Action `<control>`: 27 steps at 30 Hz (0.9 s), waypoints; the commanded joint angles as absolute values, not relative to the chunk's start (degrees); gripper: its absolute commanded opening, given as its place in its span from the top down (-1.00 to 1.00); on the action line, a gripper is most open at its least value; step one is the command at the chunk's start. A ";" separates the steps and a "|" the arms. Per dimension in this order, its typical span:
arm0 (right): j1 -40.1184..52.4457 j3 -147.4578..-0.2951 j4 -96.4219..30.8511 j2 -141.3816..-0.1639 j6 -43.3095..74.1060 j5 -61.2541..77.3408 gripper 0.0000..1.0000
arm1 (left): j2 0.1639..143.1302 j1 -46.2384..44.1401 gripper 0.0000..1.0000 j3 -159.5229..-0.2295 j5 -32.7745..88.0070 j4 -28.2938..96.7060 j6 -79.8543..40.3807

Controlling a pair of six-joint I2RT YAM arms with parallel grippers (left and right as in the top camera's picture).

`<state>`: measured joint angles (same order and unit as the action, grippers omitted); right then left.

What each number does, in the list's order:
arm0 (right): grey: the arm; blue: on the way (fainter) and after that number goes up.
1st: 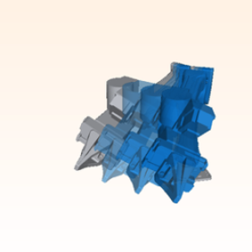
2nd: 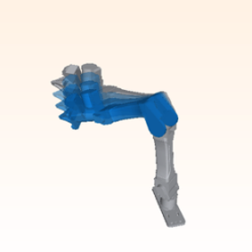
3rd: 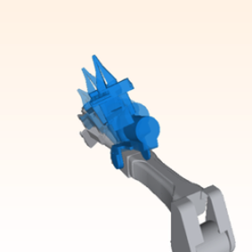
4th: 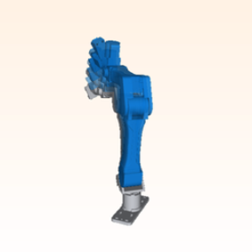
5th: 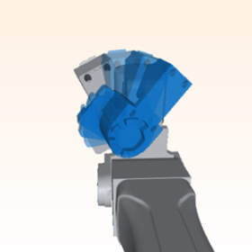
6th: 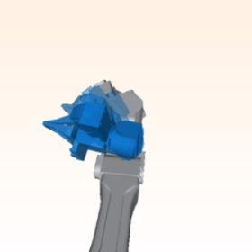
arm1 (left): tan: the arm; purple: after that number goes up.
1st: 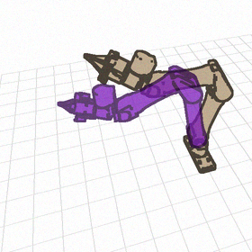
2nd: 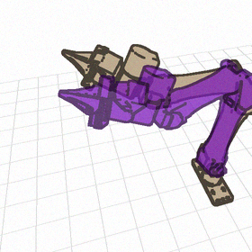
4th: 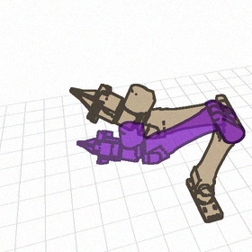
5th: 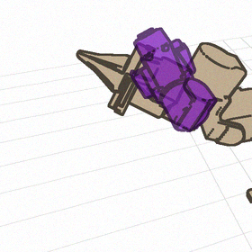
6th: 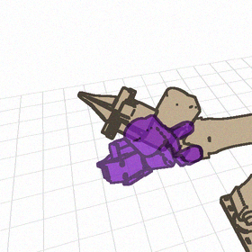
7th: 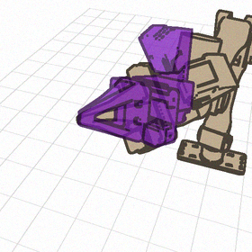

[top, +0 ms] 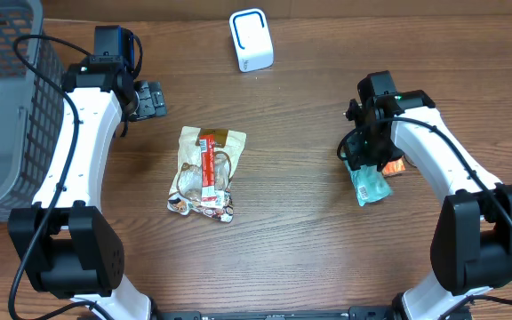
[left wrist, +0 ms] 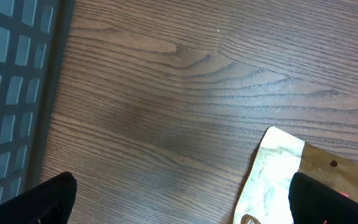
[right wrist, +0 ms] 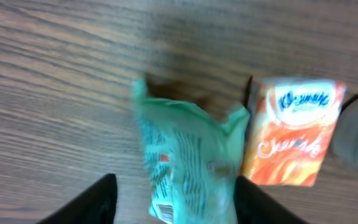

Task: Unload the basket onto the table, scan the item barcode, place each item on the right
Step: 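Carry the wipes pack right and set it down near the jar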

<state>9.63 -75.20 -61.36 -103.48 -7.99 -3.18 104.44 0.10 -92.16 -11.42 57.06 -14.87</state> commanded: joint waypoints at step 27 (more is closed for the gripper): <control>10.76 -60.36 -48.27 -102.78 3.07 -6.04 0.20 | 104.73 0.32 -1.00 -92.73 -12.03 56.93 -15.44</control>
<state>10.94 -62.39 -48.03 -102.48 2.70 2.83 104.44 0.10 -92.16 -11.42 57.08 -14.87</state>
